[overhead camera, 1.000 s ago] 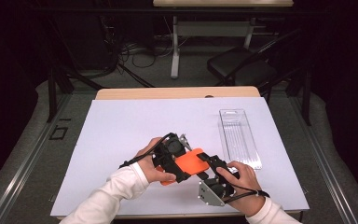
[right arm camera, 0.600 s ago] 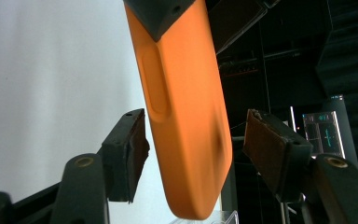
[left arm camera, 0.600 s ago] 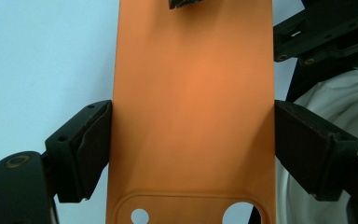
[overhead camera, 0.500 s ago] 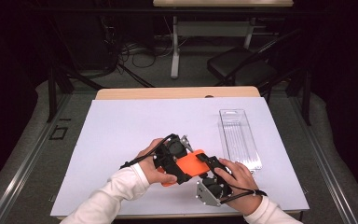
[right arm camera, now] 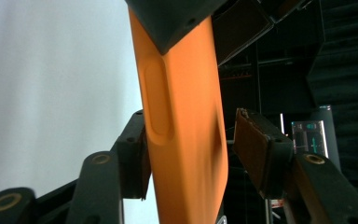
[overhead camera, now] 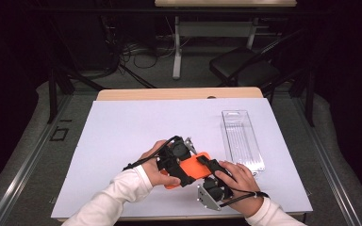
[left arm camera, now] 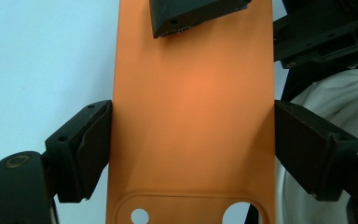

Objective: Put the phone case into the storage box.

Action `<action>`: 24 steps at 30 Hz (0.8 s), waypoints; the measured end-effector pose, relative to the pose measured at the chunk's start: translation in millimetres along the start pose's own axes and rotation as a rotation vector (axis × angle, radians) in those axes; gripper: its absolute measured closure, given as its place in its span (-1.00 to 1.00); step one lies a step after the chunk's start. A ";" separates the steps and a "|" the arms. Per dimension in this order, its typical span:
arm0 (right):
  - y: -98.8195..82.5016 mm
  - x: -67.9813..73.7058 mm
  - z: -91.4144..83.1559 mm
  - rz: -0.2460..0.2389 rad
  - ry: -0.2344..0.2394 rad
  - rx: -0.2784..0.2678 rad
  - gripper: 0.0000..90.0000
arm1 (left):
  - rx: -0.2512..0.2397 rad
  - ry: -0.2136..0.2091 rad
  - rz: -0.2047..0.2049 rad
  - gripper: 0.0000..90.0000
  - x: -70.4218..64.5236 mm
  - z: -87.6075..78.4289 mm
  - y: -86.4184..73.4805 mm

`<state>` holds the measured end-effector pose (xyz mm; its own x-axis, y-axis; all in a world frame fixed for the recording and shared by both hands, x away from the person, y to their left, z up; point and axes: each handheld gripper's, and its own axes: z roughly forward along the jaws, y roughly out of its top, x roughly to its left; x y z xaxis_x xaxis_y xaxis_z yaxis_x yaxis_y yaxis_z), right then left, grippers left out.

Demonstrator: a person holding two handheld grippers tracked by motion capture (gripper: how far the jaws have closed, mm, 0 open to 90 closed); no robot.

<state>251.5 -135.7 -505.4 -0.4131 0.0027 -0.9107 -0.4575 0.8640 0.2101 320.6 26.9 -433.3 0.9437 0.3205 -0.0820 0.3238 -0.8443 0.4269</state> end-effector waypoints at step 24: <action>-1.4 5.2 5.0 -0.106 -0.029 0.022 0.28 | -0.003 -0.016 0.002 -0.65 -0.6 1.3 0.8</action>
<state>253.9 -134.4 -512.2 -0.3400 -0.0751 -0.9374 -0.4802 0.8709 0.1044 320.3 25.5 -434.1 0.9454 0.3119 -0.0951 0.3216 -0.8437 0.4298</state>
